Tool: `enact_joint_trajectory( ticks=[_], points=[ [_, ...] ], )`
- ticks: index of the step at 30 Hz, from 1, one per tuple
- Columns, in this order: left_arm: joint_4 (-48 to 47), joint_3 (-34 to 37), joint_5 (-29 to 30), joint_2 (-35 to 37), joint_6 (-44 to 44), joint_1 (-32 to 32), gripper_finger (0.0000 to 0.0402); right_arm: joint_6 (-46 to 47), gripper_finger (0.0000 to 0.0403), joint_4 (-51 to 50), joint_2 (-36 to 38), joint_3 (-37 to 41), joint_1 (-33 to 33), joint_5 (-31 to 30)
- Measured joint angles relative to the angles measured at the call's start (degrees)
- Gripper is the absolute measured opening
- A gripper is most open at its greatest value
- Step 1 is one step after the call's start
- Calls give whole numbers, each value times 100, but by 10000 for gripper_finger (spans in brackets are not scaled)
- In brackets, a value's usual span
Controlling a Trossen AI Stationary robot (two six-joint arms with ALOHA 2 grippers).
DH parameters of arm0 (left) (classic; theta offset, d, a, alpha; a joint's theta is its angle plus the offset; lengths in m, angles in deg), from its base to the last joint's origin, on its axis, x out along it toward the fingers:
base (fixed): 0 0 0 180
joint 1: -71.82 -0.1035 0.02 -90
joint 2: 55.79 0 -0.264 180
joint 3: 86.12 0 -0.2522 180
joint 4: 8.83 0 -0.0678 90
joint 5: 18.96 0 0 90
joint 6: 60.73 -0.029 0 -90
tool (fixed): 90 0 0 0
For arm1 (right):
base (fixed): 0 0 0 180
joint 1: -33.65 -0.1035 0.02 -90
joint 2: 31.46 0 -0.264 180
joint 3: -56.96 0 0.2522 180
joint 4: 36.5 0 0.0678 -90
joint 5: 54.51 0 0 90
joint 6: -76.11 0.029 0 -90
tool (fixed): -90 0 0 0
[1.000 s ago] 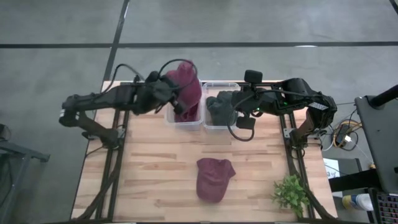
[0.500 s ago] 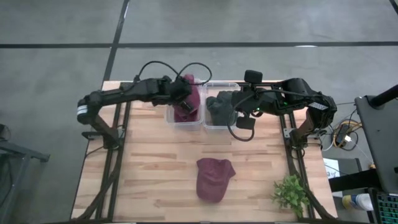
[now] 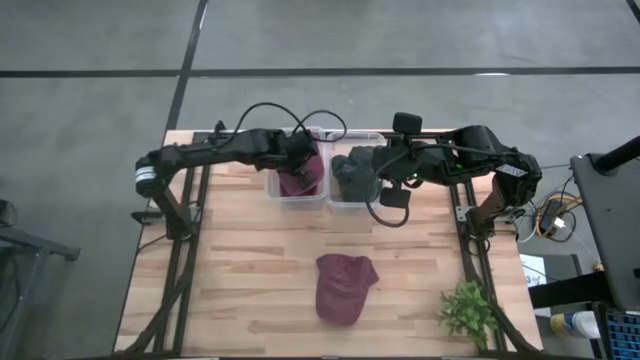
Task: Pick & Place hat
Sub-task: Put the left red cap into the left transparent bin
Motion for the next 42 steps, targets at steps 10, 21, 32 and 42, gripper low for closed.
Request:
enact_joint_trajectory(
  ticks=[10, 21, 32, 42],
  points=[
    [467, 928, -36, -15, -45, -81, 0, 2, 70, -2, 0, 2, 0, 24],
    [1563, 1689, -168, -11, -231, -84, 12, -22, 70, -2, 0, 2, 0, 155],
    [1579, 1642, -184, -6, -237, -81, 17, -2, 70, 1, 0, 2, 0, 153],
    [1589, 1571, -234, -6, -244, -81, 19, 101, 70, 1, 0, 2, 0, 155]
  ],
)
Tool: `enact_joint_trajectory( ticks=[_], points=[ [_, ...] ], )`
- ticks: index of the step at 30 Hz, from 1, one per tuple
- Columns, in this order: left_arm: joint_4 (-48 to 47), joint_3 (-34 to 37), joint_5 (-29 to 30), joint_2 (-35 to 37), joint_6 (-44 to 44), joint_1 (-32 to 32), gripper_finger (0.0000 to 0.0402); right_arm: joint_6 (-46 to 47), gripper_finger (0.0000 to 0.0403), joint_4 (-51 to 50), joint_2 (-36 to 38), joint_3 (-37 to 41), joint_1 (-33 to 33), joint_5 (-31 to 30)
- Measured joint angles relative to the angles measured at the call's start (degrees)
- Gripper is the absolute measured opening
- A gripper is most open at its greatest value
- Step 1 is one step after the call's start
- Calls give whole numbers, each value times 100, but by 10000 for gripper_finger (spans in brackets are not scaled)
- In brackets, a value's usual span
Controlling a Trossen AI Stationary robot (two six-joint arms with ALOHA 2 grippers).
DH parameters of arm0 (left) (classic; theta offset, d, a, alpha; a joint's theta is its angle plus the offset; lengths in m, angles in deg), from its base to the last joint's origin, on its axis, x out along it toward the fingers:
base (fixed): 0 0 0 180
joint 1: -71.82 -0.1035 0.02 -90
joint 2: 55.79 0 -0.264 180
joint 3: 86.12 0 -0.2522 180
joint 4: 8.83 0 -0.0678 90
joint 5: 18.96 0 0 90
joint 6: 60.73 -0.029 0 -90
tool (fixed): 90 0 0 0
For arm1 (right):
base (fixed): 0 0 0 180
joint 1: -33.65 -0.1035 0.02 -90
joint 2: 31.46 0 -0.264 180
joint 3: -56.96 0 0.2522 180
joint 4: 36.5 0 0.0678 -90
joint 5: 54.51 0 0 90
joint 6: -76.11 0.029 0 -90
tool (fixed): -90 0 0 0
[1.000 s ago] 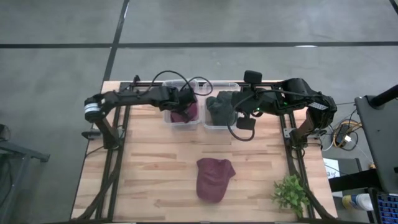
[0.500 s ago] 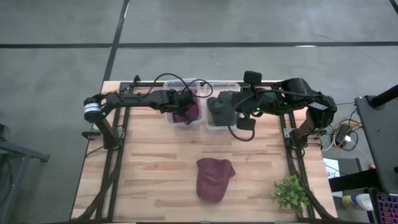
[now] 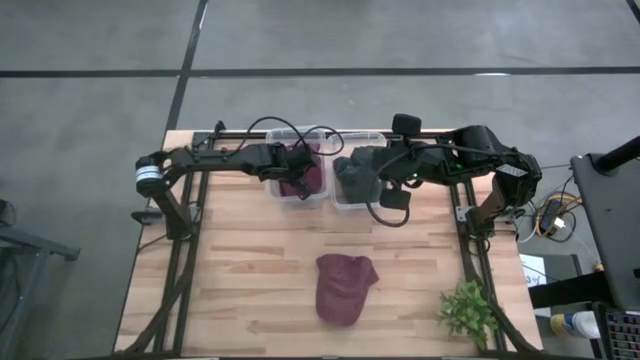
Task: Pick & Place hat
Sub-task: Put the left red cap into the left transparent bin, then put the red cap into the left transparent bin
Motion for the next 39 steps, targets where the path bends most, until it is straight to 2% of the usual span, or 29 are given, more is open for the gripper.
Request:
enact_joint_trajectory(
  ticks=[7, 17, 22, 32, 39],
  points=[
    [-9, 0, -15, 4, 0, 0, 36, -2, 70, -1, 0, 0, 0, 4],
    [-96, -2, -22, 7, 9, 2, 152, -101, 70, -1, 0, 0, 0, 13],
    [-144, -118, -22, 7, 74, 2, 180, -133, 70, -1, 0, 0, 0, 13],
    [-1025, -1305, 3, 13, -39, 2, 181, -144, 70, -1, 0, 0, 0, 11],
    [-2301, -2748, 7, 40, 243, 39, 181, -129, 70, -1, 0, 0, 0, 11]
  ],
)
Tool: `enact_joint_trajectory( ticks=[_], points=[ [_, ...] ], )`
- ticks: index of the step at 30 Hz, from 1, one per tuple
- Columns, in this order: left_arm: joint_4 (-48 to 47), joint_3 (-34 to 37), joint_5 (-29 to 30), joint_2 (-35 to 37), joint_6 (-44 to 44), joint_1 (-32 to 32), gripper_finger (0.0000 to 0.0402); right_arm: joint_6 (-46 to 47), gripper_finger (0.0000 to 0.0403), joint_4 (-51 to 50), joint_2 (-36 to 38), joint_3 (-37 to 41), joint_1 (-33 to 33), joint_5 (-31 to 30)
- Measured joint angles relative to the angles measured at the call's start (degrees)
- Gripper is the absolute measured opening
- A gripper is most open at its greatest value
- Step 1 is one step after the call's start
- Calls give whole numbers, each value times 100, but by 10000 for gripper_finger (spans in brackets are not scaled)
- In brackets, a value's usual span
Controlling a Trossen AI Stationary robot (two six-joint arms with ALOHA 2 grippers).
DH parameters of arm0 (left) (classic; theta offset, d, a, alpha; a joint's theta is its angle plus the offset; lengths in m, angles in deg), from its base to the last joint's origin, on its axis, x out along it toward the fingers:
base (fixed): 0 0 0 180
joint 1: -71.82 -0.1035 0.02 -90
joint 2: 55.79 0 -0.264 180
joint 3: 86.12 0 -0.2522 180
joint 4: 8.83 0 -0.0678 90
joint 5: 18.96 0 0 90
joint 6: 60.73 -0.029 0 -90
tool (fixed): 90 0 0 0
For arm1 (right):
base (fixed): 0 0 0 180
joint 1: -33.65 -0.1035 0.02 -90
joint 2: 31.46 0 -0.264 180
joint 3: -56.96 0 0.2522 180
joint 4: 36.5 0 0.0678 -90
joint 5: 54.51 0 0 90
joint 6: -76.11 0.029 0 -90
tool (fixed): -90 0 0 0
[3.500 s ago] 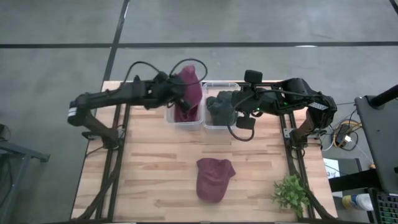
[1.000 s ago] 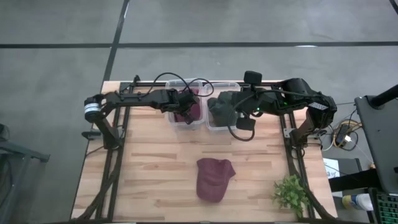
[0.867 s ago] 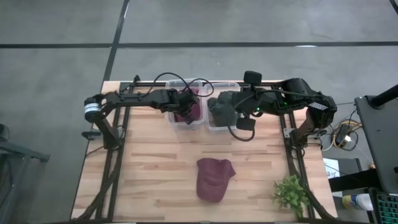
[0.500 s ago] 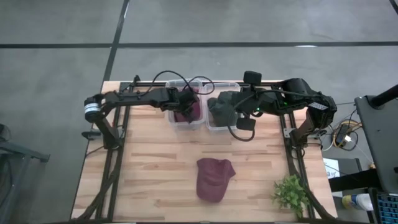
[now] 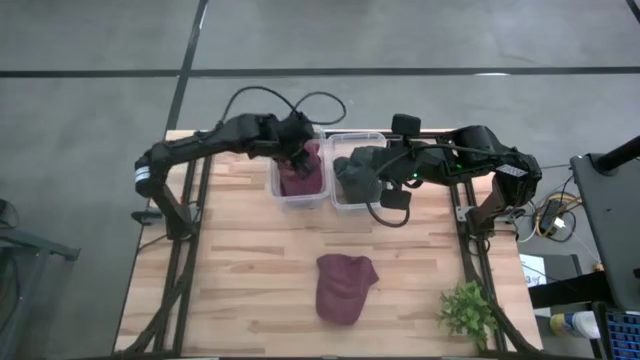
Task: Pick & Place hat
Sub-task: Put the red cap into the left transparent bin
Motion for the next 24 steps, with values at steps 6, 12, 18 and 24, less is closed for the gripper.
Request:
enact_joint_trajectory(
  ticks=[6, 12, 18, 24],
  points=[
    [-667, -786, 0, 361, 158, 286, 181, 24, 70, -17, 0, 0, 0, 224],
    [-899, -722, 194, 1109, 491, 785, 181, 18, 70, -20, 0, 0, -2, 919],
    [-1352, -236, 1057, 1858, 1335, 1492, 181, -259, 70, -20, 0, 0, -92, 2267],
    [-1320, 719, 1281, 2547, 2192, 2168, 181, -302, 70, 8, -1, 0, -550, 2706]
  ],
)
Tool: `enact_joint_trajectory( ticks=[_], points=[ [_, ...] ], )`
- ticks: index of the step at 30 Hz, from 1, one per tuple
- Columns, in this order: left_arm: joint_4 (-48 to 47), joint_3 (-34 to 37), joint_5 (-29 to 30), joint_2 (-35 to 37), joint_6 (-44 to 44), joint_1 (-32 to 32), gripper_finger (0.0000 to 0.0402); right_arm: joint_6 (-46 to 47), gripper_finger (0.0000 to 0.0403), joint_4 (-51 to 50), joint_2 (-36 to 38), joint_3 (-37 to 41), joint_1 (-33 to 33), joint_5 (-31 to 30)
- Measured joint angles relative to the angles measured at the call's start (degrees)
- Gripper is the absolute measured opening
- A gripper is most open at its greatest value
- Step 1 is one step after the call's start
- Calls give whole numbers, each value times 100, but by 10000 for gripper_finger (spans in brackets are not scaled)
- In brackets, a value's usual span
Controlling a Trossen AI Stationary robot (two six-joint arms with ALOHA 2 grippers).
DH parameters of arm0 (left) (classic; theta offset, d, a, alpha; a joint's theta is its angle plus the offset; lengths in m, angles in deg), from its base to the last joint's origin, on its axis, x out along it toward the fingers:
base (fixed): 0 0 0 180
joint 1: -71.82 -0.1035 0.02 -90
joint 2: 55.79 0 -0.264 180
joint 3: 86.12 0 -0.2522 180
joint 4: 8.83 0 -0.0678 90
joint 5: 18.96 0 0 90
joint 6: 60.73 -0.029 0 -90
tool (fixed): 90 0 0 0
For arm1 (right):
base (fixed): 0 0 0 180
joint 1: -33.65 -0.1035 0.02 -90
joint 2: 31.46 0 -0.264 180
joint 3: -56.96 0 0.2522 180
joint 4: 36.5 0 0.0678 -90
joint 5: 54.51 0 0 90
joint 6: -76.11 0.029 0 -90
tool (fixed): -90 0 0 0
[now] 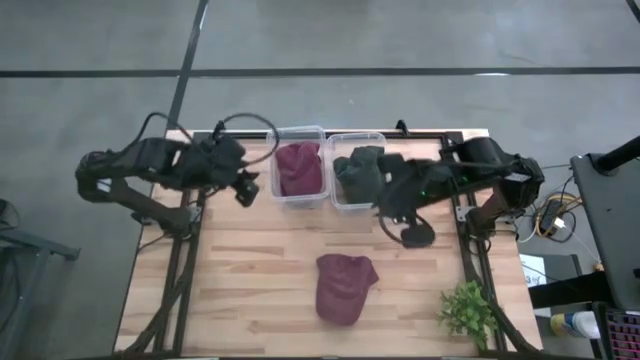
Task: Pick & Place hat
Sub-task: Put the red cap into the left transparent bin
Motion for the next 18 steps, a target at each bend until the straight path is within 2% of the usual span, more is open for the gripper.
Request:
enact_joint_trajectory(
  ticks=[5, 11, 18],
  points=[
    [278, 891, 19, 391, 431, 417, 181, 236, 70, 131, 1, 11, -510, 0],
    [973, 1892, 26, 777, 435, 757, 181, 760, 70, 417, 1, 189, -996, -8],
    [1552, 2758, 32, 1256, 377, 1010, 181, 1242, 70, 875, 1, 1026, -1385, -22]
  ],
)
